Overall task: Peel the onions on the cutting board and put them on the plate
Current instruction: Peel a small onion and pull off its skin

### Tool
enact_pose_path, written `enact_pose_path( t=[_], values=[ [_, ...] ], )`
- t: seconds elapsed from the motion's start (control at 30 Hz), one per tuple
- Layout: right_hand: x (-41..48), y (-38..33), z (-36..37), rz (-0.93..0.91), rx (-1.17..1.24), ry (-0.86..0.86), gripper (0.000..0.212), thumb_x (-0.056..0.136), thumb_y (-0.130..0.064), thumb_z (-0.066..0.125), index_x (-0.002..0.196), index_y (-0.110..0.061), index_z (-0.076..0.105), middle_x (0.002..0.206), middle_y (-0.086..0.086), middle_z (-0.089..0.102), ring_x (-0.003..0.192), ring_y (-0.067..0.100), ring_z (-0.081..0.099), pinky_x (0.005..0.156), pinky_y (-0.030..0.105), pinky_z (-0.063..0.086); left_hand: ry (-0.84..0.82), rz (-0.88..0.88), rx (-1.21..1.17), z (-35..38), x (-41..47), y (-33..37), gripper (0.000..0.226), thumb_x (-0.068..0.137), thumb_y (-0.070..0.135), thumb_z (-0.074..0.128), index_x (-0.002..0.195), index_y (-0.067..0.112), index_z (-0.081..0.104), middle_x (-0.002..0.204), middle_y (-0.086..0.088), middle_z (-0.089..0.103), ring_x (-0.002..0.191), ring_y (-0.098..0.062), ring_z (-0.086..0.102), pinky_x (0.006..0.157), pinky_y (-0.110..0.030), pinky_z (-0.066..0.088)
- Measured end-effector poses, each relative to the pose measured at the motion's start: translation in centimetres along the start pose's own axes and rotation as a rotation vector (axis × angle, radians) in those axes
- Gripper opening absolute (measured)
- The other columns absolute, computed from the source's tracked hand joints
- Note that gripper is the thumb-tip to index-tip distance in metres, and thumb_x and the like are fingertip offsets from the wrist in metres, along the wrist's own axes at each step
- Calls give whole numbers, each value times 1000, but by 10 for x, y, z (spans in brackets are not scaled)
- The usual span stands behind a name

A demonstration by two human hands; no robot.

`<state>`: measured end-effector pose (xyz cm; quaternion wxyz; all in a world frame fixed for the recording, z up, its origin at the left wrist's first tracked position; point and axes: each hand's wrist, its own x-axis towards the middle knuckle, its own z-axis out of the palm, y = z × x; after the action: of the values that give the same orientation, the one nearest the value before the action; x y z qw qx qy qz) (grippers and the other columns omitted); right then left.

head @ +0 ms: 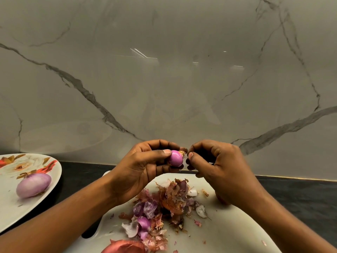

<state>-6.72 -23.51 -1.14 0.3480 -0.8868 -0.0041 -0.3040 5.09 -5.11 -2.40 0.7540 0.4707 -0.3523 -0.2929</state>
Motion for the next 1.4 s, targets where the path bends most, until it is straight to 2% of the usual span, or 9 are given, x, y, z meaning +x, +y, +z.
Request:
enact_pose_path(
  t=[0.2, 0.37, 0.57, 0.67, 0.77, 0.97, 1.07, 1.27, 1.4],
  values=[
    [1, -3, -2, 67, 77, 60, 8, 98, -19, 69, 93, -24, 72, 80, -4, 75, 74, 8, 77, 65, 30, 65, 2, 13, 12, -1, 1, -1, 26, 90, 8, 64, 112, 3, 76, 130, -22, 70, 109, -37, 72, 90, -37, 65],
    [-1, -7, -2, 137, 157, -74, 11, 94, -25, 75, 101, -21, 81, 85, -3, 80, 80, 12, 77, 65, 35, 66, 19, 42, 53, -3, 1, -4, 26, 86, 4, 68, 110, 6, 77, 129, -22, 71, 119, -39, 69, 99, -43, 61],
    [2, -10, -4, 258, 361, -96, 22, 84, -29, 77, 100, -15, 82, 85, 2, 81, 82, 16, 79, 64, 28, 64, 45, 84, 164, -3, -2, -1, 52, 80, -1, 82, 128, 8, 68, 123, -15, 75, 117, -30, 72, 91, -29, 60],
    [2, -9, -6, 304, 442, -82, 20, 83, -19, 80, 98, -8, 82, 83, 9, 81, 78, 20, 79, 63, 25, 63, 65, 100, 221, -2, -2, 0, 59, 75, -4, 79, 131, 9, 65, 120, -13, 77, 115, -29, 73, 91, -31, 61],
    [2, -8, -6, 340, 498, -95, 23, 80, -19, 81, 98, -4, 81, 82, 13, 79, 71, 19, 75, 62, 23, 60, 72, 113, 265, -3, -3, 0, 60, 73, -2, 80, 130, 11, 65, 120, -13, 77, 115, -30, 73, 92, -34, 61],
    [3, -3, -5, 376, 543, -119, 18, 84, -16, 80, 97, -3, 81, 77, 10, 76, 67, 14, 70, 60, 19, 56, 91, 139, 327, -2, -3, 0, 64, 71, -2, 82, 131, 12, 64, 120, -11, 78, 113, -30, 75, 94, -39, 63],
    [3, -2, -3, 394, 610, -149, 17, 87, -15, 77, 99, -2, 79, 80, 11, 75, 68, 14, 69, 61, 20, 57, 100, 160, 331, -2, -2, 0, 66, 71, -3, 82, 132, 13, 63, 121, -9, 78, 113, -29, 75, 91, -37, 63],
    [4, -4, -2, 368, 527, -106, 13, 98, -16, 67, 104, -8, 76, 88, 9, 80, 75, 16, 75, 67, 24, 60, 143, 228, 408, -3, -1, -3, 65, 68, 1, 86, 128, 12, 65, 122, -5, 78, 114, -27, 75, 93, -35, 62],
    [5, -3, -1, 338, 484, -38, 9, 97, -16, 69, 103, -11, 74, 90, 6, 80, 84, 20, 79, 72, 31, 62, 149, 260, 495, -1, -2, -4, 60, 67, 4, 88, 123, 12, 68, 117, -4, 79, 112, -23, 75, 95, -33, 62]
  ],
)
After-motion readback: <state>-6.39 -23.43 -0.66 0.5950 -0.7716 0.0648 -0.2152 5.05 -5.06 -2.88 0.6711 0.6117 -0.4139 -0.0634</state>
